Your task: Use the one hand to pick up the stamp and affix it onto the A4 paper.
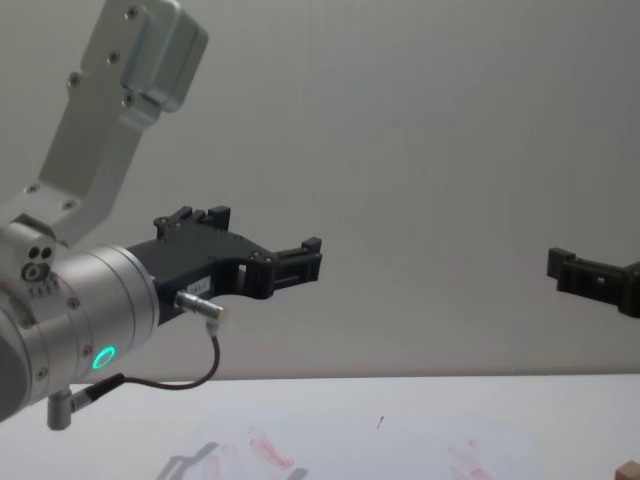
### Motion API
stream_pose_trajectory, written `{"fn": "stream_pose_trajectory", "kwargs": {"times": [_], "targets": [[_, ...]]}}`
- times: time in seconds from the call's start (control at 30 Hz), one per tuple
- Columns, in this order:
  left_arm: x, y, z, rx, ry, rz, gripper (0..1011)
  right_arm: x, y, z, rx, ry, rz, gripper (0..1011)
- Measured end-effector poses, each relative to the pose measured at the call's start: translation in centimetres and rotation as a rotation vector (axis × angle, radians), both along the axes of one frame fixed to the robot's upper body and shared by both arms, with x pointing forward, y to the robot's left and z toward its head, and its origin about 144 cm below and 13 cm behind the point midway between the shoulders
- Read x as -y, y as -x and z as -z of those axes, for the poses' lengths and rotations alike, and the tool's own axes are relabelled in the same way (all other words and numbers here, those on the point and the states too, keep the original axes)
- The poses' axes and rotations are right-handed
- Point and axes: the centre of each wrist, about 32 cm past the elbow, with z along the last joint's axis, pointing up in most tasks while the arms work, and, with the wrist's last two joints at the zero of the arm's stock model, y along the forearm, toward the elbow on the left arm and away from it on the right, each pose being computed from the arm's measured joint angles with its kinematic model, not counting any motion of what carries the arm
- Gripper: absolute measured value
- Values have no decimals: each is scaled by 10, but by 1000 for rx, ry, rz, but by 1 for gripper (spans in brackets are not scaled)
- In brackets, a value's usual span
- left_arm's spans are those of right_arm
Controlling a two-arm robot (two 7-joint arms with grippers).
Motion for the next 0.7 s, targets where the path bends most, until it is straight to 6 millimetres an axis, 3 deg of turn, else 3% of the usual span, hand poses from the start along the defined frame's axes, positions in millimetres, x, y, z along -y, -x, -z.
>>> {"fn": "stream_pose_trajectory", "kwargs": {"times": [0.7], "targets": [[0,0,0,0,0,0,1001,0,0,0,1,0,0,1001]]}}
